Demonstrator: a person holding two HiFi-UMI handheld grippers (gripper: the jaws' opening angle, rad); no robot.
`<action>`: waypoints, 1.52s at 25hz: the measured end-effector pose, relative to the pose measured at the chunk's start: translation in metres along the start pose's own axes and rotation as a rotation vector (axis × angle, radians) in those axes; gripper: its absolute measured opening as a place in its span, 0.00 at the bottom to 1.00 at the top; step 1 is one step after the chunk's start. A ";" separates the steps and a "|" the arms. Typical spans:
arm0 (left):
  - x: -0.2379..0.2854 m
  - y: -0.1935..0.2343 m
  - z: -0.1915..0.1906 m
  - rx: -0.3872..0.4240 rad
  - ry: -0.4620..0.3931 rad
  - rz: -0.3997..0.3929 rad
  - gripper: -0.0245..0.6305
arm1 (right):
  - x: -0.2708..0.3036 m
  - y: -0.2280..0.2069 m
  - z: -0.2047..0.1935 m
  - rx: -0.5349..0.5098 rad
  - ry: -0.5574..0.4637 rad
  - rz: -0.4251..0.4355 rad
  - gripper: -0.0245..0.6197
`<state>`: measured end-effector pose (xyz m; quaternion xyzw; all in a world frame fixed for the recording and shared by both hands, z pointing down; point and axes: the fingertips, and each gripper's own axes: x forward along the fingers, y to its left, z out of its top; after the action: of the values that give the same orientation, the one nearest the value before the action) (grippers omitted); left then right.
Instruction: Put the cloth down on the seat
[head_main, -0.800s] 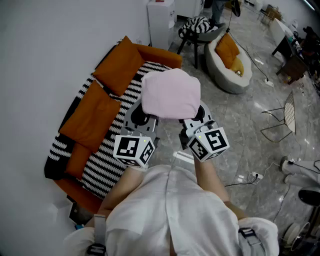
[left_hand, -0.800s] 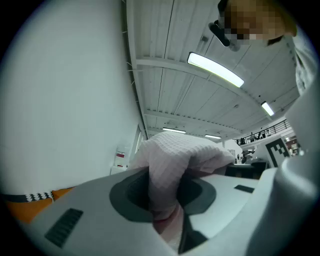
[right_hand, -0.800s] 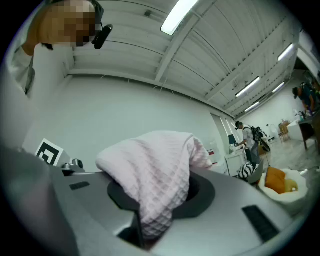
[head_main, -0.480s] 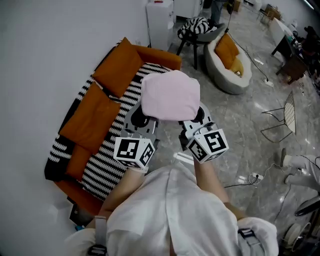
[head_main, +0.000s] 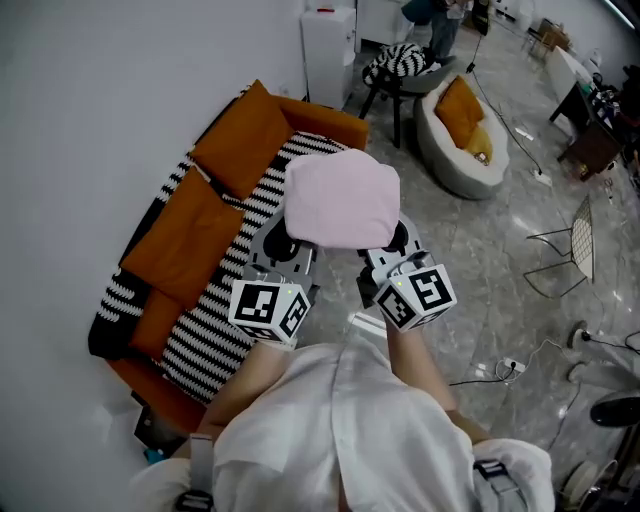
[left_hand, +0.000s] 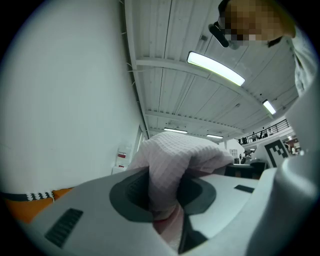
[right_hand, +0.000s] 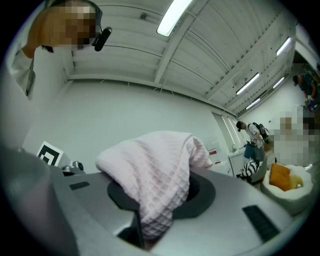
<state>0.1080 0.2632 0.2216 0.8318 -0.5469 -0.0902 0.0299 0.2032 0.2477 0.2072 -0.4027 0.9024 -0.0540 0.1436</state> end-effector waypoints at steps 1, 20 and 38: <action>0.001 -0.001 0.000 -0.001 0.001 0.003 0.21 | 0.000 -0.001 0.000 0.004 0.003 0.003 0.23; 0.006 0.049 -0.034 -0.023 0.068 0.087 0.21 | 0.039 -0.006 -0.053 0.047 0.120 0.062 0.23; 0.134 0.243 -0.069 -0.080 0.120 -0.036 0.21 | 0.245 -0.059 -0.132 -0.077 0.269 -0.008 0.22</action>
<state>-0.0475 0.0400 0.3100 0.8435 -0.5252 -0.0626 0.0939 0.0494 0.0241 0.2925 -0.4008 0.9132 -0.0731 0.0056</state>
